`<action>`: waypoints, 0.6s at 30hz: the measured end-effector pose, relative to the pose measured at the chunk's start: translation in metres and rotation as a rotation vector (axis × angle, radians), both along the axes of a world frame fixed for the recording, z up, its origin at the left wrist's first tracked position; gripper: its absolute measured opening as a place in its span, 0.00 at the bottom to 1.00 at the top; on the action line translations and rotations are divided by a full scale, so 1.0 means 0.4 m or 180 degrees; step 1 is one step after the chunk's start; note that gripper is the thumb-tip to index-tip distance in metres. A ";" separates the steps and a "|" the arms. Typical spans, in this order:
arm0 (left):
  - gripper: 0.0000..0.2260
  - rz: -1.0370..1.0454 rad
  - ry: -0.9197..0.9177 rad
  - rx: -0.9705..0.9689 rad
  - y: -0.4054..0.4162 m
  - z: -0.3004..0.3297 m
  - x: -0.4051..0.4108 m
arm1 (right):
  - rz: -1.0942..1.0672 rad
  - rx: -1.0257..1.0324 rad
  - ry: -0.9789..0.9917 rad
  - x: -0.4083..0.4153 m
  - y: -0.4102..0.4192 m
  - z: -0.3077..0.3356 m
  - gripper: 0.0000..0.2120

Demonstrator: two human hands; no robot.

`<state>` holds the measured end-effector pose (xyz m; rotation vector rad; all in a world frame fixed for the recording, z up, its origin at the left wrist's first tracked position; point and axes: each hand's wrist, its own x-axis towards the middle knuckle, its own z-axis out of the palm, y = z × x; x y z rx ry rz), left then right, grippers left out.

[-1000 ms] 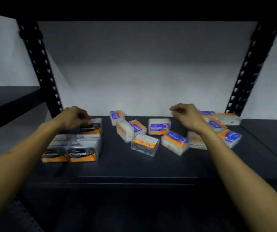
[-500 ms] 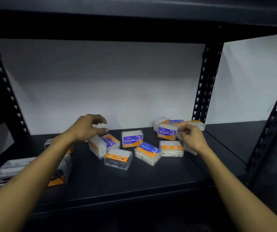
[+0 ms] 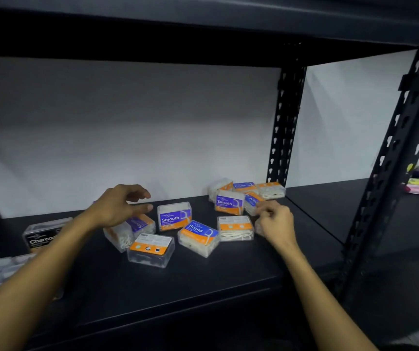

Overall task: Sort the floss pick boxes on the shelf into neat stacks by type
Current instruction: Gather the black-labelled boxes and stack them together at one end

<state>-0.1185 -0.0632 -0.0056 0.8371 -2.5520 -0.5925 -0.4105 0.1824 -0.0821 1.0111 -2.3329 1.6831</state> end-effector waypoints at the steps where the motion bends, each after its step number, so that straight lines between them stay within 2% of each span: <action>1: 0.13 -0.0021 0.0060 0.0004 0.002 0.001 0.002 | -0.0064 -0.0516 -0.0426 -0.007 0.005 0.003 0.14; 4: 0.09 -0.0057 0.0184 0.0072 0.005 0.003 0.011 | -0.0419 -0.1759 -0.1367 -0.034 0.034 0.005 0.16; 7: 0.09 -0.0058 0.0224 0.0101 0.000 0.005 0.031 | -0.0803 -0.1922 -0.1444 -0.053 0.065 -0.004 0.16; 10: 0.18 0.0003 0.0281 0.0278 0.003 0.007 0.052 | -0.1114 -0.1828 -0.1383 -0.056 0.081 -0.011 0.13; 13: 0.31 0.0030 0.0323 0.0427 0.011 0.012 0.075 | -0.0898 -0.1363 -0.0992 -0.040 0.076 -0.013 0.09; 18: 0.27 0.0319 0.0421 0.0524 -0.003 0.043 0.138 | -0.0125 -0.0271 0.0455 0.036 0.036 -0.012 0.08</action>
